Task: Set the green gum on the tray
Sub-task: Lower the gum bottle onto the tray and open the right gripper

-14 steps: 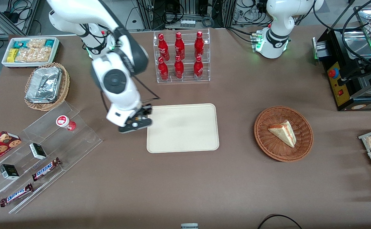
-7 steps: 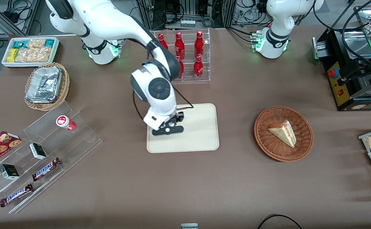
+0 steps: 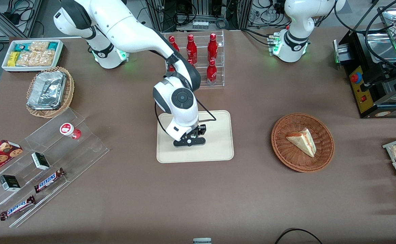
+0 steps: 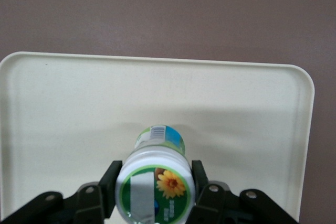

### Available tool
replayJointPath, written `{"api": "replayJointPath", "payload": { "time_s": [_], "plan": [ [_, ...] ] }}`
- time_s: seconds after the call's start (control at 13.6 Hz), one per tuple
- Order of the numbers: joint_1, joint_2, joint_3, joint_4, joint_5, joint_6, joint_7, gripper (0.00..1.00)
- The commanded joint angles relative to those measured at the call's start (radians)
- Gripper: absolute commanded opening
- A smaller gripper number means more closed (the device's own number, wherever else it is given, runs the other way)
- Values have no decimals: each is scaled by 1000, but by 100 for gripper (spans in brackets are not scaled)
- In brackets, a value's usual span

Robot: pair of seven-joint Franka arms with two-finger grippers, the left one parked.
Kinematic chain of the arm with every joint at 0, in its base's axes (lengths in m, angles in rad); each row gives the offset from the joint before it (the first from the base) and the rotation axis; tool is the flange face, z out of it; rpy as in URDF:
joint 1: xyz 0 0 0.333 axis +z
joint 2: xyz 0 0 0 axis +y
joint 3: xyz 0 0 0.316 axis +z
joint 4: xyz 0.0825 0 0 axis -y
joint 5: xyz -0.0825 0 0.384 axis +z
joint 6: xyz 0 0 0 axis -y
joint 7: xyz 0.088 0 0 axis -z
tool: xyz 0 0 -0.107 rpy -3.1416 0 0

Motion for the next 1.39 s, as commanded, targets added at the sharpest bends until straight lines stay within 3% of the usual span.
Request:
{"api": "replayJointPath", "payload": {
  "time_s": [0.0, 0.15, 0.66, 0.73, 0.81, 0.88, 1.32],
  "plan": [
    [4, 38, -7, 45, 32, 7, 5, 0],
    [4, 47, -9, 44, 81, 7, -4, 0],
    [10, 83, -11, 42, 85, 32, -1, 0],
    [10, 86, -11, 42, 83, 34, -3, 16],
    [9, 93, -11, 42, 83, 37, 2, 71],
    [8, 95, -11, 42, 83, 40, 0, 100],
    [8, 92, -11, 42, 77, 38, -10, 100]
  ]
}}
